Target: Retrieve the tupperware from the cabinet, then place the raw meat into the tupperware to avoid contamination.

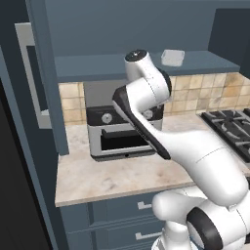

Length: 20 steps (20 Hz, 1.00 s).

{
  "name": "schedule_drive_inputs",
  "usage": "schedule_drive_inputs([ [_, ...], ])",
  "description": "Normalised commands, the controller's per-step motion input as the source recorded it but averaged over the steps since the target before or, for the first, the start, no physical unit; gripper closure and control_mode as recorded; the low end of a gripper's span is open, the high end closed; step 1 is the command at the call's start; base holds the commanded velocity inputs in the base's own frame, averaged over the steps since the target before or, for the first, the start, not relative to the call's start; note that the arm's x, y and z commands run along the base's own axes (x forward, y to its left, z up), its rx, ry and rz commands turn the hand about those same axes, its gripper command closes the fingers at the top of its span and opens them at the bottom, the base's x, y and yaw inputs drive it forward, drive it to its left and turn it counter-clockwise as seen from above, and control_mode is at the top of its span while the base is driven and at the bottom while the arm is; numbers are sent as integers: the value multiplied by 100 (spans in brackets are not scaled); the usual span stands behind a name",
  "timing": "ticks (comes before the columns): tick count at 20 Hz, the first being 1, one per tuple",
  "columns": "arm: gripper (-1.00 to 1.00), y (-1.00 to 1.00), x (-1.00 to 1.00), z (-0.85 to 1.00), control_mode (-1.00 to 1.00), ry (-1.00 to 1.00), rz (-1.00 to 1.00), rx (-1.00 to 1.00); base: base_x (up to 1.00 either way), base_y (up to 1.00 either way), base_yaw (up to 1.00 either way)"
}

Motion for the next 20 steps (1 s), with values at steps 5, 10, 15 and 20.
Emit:
schedule_drive_inputs([
  [5,-100,-43,0,36,-100,-17,31,-13,0,0,0],
  [10,-100,-41,6,33,-100,-10,30,-16,0,0,0],
  [15,-100,-37,12,28,-100,-1,25,-18,0,0,0],
  [20,-100,-12,16,42,-100,14,8,-15,0,0,0],
])
